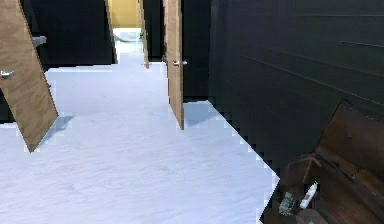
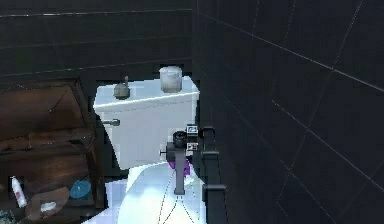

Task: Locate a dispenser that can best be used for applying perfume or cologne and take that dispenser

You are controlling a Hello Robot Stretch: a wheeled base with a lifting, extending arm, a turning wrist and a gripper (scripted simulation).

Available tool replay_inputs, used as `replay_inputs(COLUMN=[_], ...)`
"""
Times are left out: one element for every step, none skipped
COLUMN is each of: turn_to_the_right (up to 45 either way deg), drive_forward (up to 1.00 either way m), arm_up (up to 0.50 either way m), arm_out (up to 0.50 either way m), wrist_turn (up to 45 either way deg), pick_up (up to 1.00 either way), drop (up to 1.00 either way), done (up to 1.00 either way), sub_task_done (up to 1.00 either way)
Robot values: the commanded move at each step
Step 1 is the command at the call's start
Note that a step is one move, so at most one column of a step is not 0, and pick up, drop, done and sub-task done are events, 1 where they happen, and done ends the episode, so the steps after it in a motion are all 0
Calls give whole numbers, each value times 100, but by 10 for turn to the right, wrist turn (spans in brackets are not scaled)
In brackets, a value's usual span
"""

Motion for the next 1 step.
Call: replay_inputs(turn_to_the_right=[0], drive_forward=[0], arm_up=[0], arm_out=[0], wrist_turn=[450], pick_up=[0], drop=[0], done=[0], sub_task_done=[0])
